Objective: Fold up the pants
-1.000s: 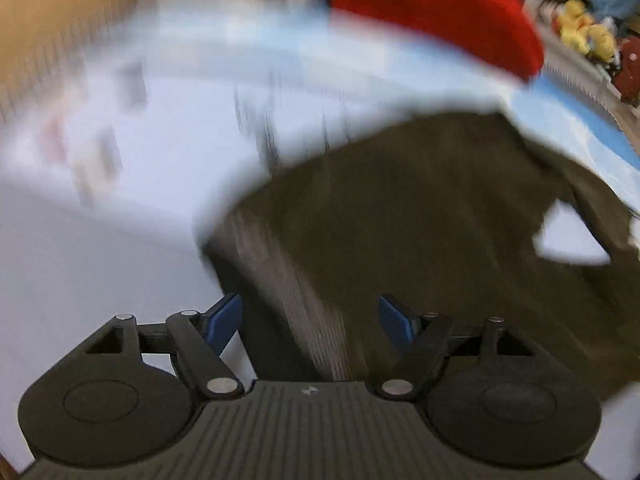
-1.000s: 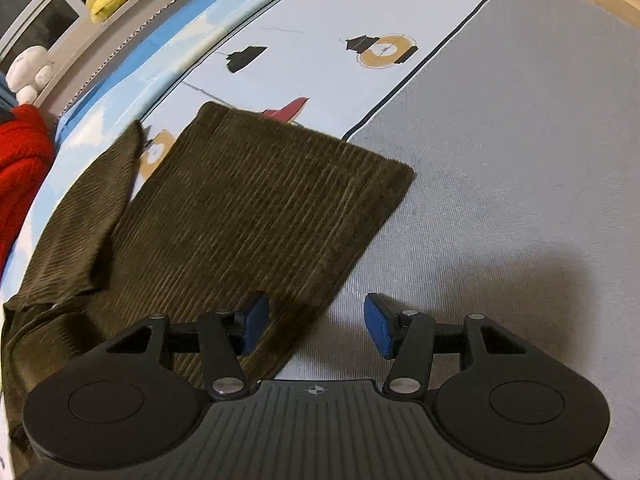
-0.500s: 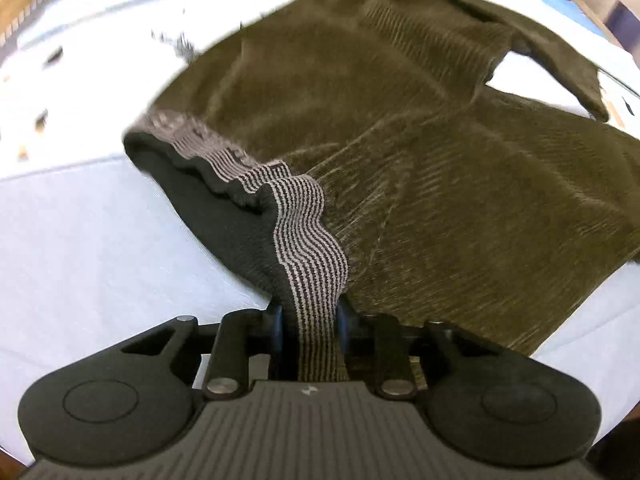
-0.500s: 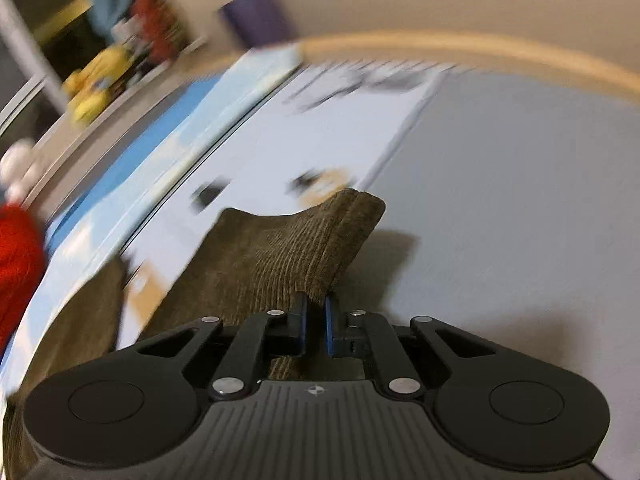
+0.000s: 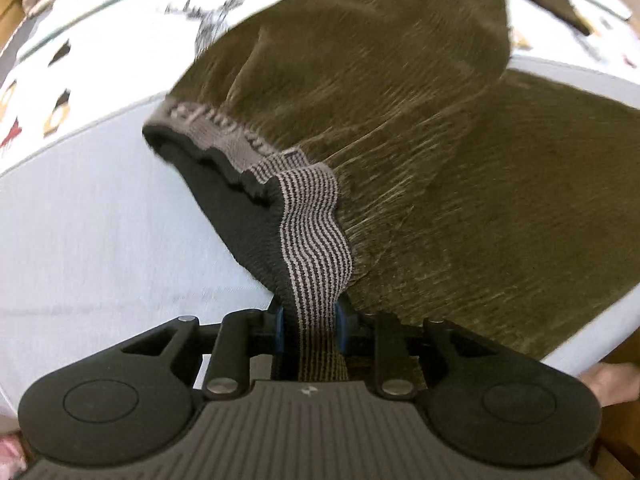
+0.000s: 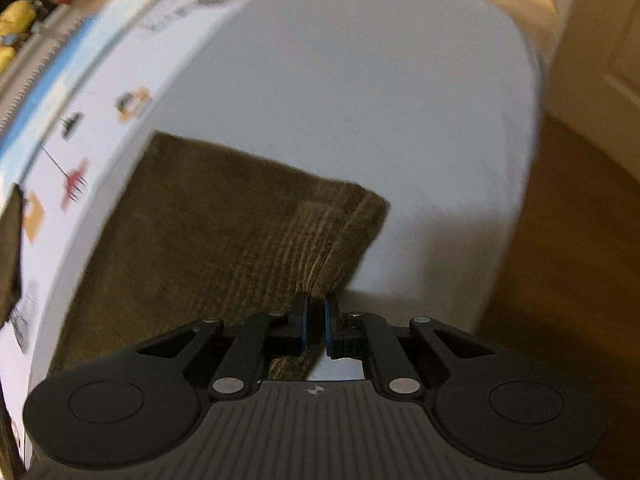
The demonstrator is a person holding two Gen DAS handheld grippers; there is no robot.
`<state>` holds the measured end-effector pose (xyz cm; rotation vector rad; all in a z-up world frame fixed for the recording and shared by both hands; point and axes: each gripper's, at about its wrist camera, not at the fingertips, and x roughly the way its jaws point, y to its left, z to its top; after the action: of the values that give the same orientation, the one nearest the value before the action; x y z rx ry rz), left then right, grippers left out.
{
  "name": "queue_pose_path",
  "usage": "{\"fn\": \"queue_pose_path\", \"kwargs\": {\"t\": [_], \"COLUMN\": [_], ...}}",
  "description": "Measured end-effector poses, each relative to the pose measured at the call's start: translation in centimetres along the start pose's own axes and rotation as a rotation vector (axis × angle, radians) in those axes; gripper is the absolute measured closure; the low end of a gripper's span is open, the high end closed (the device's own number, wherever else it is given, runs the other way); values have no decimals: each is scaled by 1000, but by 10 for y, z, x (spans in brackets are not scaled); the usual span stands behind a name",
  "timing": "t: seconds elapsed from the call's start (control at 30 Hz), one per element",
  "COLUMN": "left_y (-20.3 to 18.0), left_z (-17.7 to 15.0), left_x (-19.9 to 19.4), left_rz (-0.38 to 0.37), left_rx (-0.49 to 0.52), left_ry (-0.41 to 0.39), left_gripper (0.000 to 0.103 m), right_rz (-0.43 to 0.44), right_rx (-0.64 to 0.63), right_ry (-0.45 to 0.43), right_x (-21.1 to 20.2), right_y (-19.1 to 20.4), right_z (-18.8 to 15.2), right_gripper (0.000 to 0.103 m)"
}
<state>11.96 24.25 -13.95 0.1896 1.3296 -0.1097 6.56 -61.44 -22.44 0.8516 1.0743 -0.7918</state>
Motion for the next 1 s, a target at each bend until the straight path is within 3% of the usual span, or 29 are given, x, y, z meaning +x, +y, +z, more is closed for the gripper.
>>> {"fn": "queue_pose_path", "kwargs": {"t": [0.07,0.13,0.2,0.27,0.37,0.47,0.53,0.57,0.6,0.63,0.7,0.8,0.93,1.0], "left_y": [4,5,2,-7,-30,-35,-38,-41,-44,-49,-63,-95,-151,-174], "left_z": [3,8,18,23,38,48,62,69,76,84,101,131,173,185], "left_x": [1,-9,-19,-33,-53,-70,-78,-86,-91,-94,-90,-75,-50,-31], "left_rz": [17,51,81,133,199,276,307,294,271,226,144,92,55,13], "left_rx": [-23,-58,-86,-81,-52,-125,-168,-195,-219,-244,-266,-233,-118,-97], "left_ry": [13,14,-13,-61,-153,-180,-249,-315,-366,-421,-463,-482,-530,-534], "left_gripper": [67,48,43,43,41,38,39,40,53,79,103,103,103,101], "right_rz": [22,19,-49,-62,38,146,237,301,358,418,493,573,663,659], "right_rx": [-44,-116,-201,-278,-360,-450,-473,-475,-471,-466,-465,-461,-434,-427], "right_ry": [2,-24,-150,-288,-419,-443,-442,-437,-426,-411,-387,-342,-224,-175], "right_x": [-1,-8,-27,-46,-66,-67,-67,-66,-66,-66,-60,-50,-12,12], "right_y": [1,9,21,34,61,101,124,137,150,161,190,231,289,313], "right_z": [-3,-2,-3,-4,-14,-24,-32,-34,-33,-35,-38,-46,-56,-61], "right_gripper": [95,94,88,83,78,78,79,86,92,100,100,100,95,77]}}
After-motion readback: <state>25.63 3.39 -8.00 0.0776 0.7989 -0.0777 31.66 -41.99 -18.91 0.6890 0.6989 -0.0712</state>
